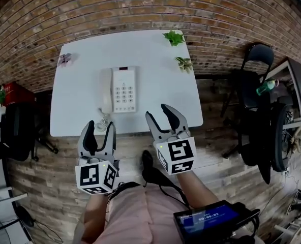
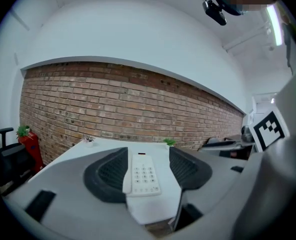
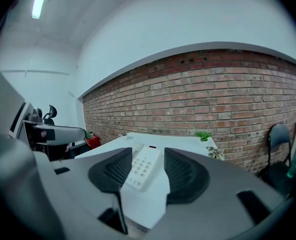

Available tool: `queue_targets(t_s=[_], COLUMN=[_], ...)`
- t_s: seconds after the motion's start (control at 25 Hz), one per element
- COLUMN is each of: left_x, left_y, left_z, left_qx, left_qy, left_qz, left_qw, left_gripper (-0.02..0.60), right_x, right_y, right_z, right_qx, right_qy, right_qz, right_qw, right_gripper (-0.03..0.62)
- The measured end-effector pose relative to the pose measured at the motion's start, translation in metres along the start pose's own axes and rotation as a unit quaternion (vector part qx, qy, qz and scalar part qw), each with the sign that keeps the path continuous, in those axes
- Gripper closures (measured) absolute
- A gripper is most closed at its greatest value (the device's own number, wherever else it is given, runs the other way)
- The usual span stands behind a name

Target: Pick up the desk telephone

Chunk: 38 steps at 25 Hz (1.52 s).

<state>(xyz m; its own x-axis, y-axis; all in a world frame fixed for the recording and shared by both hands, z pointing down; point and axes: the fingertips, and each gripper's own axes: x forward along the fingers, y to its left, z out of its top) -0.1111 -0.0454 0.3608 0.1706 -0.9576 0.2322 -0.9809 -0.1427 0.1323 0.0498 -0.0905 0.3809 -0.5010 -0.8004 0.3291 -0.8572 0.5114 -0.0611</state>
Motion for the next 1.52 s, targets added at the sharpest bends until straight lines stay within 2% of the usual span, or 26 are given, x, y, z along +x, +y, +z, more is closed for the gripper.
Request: queue_targets(t_s=[0.52,0.76,1.24,1.52], left_x=[0.04,0.062,0.147,0.192], left_y=[0.015,0.029,0.071,0.082], left_z=[0.052,0.056,0.029,-0.011], left_qx=[-0.006,-0.005,-0.024,-0.058], left_qy=[-0.035,-0.031,0.032,0.099], left_qz=[0.009,0.0,-0.045,-0.082], left_qw=[0.9993,0.9995,0.9982,0.99], left_gripper=[0.314,0.31,0.287,0.26], right_x=[0.047,0.071,0.151,0.187], right_y=[-0.015,-0.02,-0.025,-0.033], right_z=[0.06,0.063,0.052,0.018], right_qx=[-0.015,-0.01,0.011,0.042], right_qy=[-0.036,-0.033,0.009,0.056], right_qz=[0.018,0.009,-0.002,-0.003], right_qw=[0.999,0.999,1.0,0.998], right_gripper=[0.387,0.387,0.376,0.356])
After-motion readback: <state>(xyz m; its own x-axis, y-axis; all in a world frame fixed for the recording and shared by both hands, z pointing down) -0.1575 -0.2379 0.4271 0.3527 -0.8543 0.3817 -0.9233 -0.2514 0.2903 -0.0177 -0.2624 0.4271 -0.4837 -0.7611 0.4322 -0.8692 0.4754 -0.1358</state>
